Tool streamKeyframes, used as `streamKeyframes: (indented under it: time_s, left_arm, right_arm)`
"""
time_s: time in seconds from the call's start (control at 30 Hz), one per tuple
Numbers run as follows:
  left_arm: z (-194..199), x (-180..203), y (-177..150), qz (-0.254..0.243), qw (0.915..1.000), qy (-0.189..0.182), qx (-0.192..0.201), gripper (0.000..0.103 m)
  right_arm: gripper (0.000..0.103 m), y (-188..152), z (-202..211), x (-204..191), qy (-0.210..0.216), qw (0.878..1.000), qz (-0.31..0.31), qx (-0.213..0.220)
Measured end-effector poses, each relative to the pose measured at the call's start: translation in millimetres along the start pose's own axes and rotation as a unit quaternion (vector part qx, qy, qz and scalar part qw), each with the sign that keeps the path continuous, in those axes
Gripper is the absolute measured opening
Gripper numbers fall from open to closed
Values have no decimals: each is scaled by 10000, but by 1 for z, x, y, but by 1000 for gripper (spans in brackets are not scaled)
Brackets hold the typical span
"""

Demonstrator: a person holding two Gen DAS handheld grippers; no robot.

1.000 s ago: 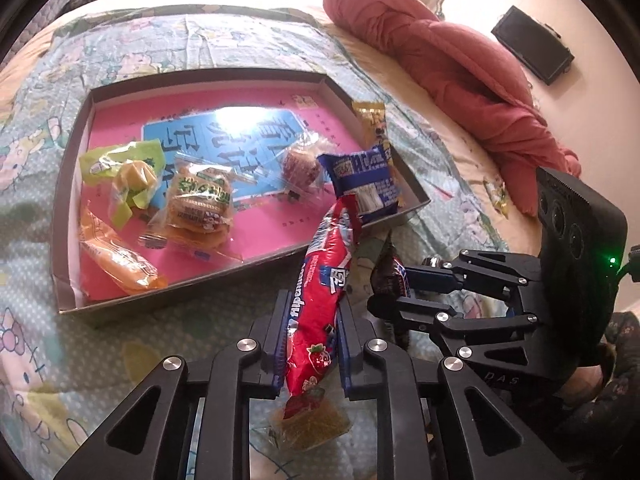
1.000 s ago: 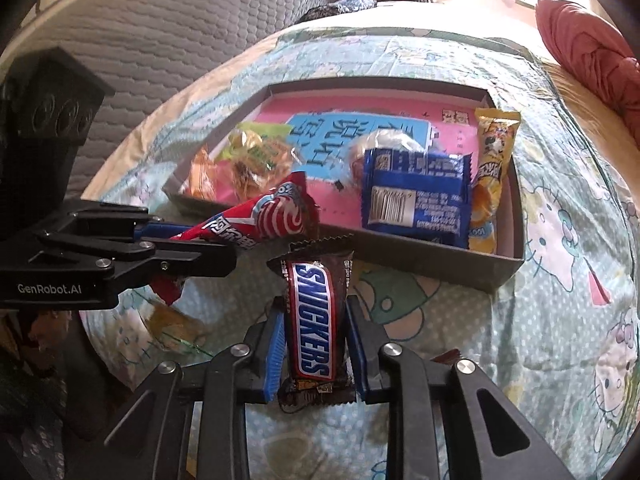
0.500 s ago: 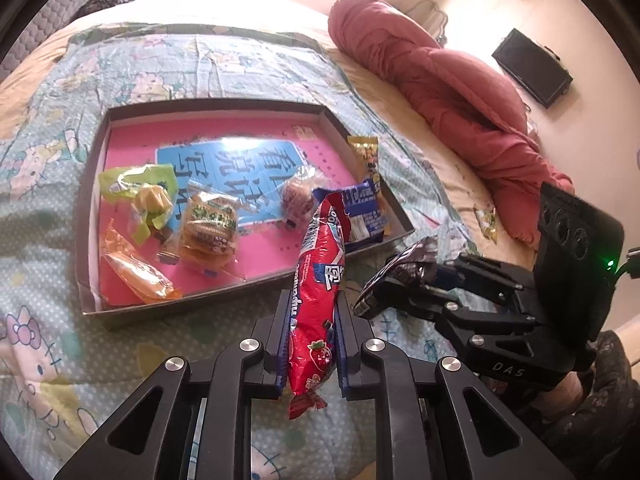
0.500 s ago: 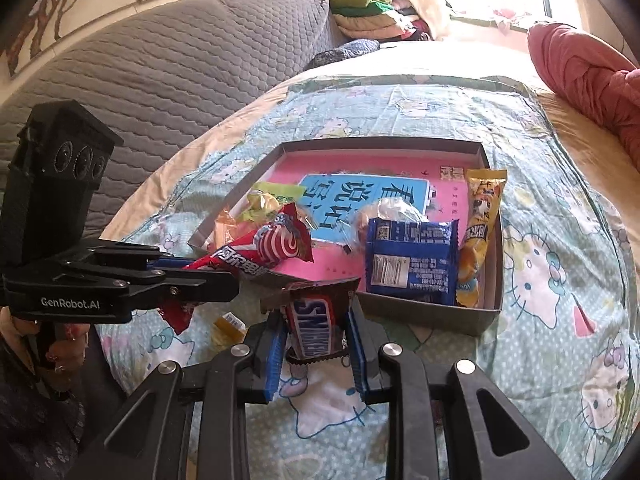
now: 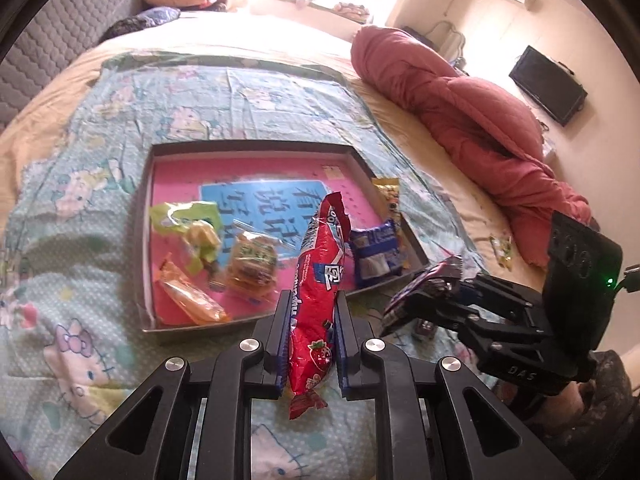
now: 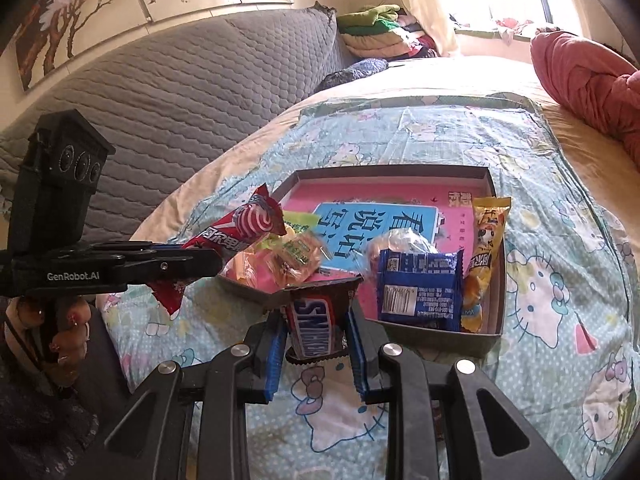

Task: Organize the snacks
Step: 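Carry the red candy bag over the tray with the left tool while the right tool carries the Snickers there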

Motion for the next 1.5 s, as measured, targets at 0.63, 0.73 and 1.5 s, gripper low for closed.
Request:
streamKeyframes:
  time_s: [0.63, 0.73, 1.5]
  left_arm:
    - [7, -23, 8, 462, 9983, 207, 275, 19]
    - [7, -26, 9, 494, 9981, 237, 292, 19]
    - [8, -51, 16, 844, 9946, 430, 420, 19]
  right_arm:
    - [29, 28, 14, -9, 172, 9988, 185, 414]
    - [29, 31, 13, -12, 170, 9986, 260, 434]
    - [29, 55, 2, -11, 205, 9978, 378, 509]
Point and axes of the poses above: each gripper's, at about its wrist camera, not at the fingertips, and z roughly against the way its jaws point, x to its right, y to its top, the point moved 10 cm from there along -z, roughly the way its jaws point, and after that the axes turned 9 degrees about -x, right-handed, at the moved point
